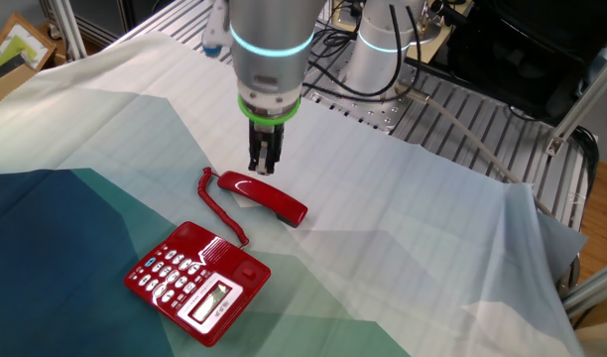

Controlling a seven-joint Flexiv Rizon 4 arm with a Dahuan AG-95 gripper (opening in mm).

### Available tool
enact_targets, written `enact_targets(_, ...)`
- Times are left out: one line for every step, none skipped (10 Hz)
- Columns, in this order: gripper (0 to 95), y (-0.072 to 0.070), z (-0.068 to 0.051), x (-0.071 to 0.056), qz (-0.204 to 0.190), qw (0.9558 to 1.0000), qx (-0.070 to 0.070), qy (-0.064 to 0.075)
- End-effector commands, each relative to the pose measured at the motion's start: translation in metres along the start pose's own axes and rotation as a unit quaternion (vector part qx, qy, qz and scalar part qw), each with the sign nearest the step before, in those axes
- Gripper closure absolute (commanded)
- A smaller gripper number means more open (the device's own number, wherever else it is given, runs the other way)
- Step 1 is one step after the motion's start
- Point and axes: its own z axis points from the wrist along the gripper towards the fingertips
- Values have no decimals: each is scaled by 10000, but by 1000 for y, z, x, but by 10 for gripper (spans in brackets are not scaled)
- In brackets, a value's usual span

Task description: Place the handset of the telephone on the corresponding phone cradle

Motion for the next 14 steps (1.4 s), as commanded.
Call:
enact_targets(950,3,1,-1,1701,9838,497,259)
enact_targets(950,3,1,-1,1410,9884,436,347)
enact_targets(950,3,1,-1,1596,9861,343,293)
enact_targets(950,3,1,-1,1747,9832,457,272)
enact_targets(950,3,1,-1,1842,9800,695,303)
enact_targets(950,3,1,-1,1833,9798,746,297)
enact_targets(950,0,0,-1,1560,9843,790,216)
enact_targets(950,-11,1,-1,1248,9891,777,121)
enact_targets(950,-27,6,-3,1004,9927,656,110)
enact_targets(950,-50,14,-9,909,9950,387,117)
enact_targets(950,-68,21,-17,923,9952,289,174)
enact_targets(950,-78,26,-21,975,9947,248,216)
enact_targets(950,-85,30,-21,853,9959,212,214)
enact_targets(950,-87,29,-17,592,9976,236,260)
